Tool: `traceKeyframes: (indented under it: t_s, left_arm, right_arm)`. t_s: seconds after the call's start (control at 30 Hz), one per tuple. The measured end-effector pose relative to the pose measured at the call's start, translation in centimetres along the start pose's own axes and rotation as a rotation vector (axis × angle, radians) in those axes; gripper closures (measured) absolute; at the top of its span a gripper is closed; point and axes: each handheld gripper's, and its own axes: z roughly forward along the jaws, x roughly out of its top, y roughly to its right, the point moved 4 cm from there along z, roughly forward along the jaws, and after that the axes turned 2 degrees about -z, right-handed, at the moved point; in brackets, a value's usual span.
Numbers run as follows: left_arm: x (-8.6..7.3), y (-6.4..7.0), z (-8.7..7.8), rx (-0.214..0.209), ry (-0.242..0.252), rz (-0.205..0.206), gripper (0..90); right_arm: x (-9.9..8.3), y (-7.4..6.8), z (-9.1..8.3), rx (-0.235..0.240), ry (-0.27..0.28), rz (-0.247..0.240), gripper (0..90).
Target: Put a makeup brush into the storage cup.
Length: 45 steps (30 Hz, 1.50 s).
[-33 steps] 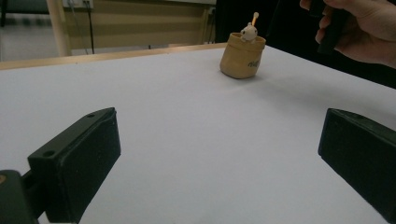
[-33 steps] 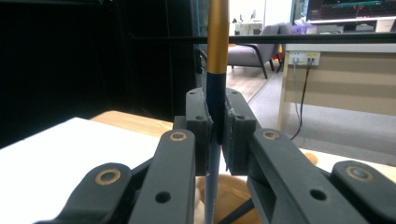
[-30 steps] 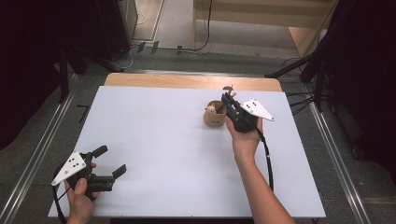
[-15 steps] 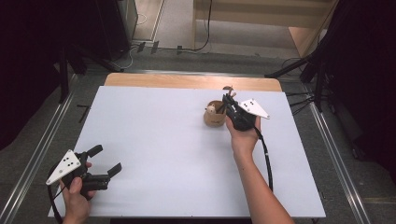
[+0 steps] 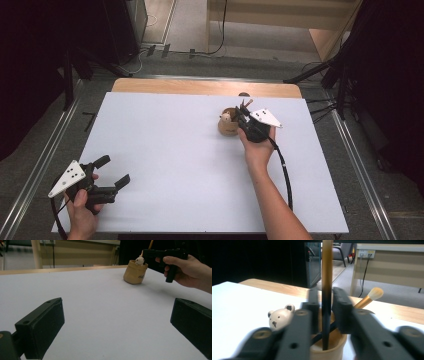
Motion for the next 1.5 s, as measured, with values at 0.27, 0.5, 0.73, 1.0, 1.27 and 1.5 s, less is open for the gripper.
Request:
traceKeyframes:
  t_s: [0.27, 0.5, 0.73, 1.0, 1.27, 1.5]
  left_arm:
    - [-0.1, -0.1, 0.1, 0.0, -0.002, -0.001, 0.0]
    - [-0.1, 0.0, 0.2, -0.001, -0.007, 0.006, 0.0]
    - [-0.1, 0.1, 0.2, -0.001, -0.01, 0.01, 0.0]
    - [-0.1, 0.2, 0.2, 0.001, -0.009, 0.011, 0.0]
    - [-0.1, 0.2, 0.2, 0.0, -0.01, 0.011, 0.0]
    - [0.0, 0.3, 0.2, 0.001, -0.006, 0.013, 0.0]
  right_arm:
    - [0.3, 0.7, -1.0, -0.014, -0.028, 0.026, 40.1]
    - [0.4, 1.1, -2.8, 0.028, 0.014, 0.071, 27.7]
    - [0.3, 1.5, -4.9, 0.07, 0.014, 0.081, 15.7]
    - [-0.4, 1.7, -6.8, 0.101, 0.028, 0.054, 13.2]
    - [-0.8, 1.6, -8.6, 0.1, 0.035, 0.003, 8.4]
    - [-1.3, 1.4, -10.0, 0.117, 0.015, 0.0, 0.0]
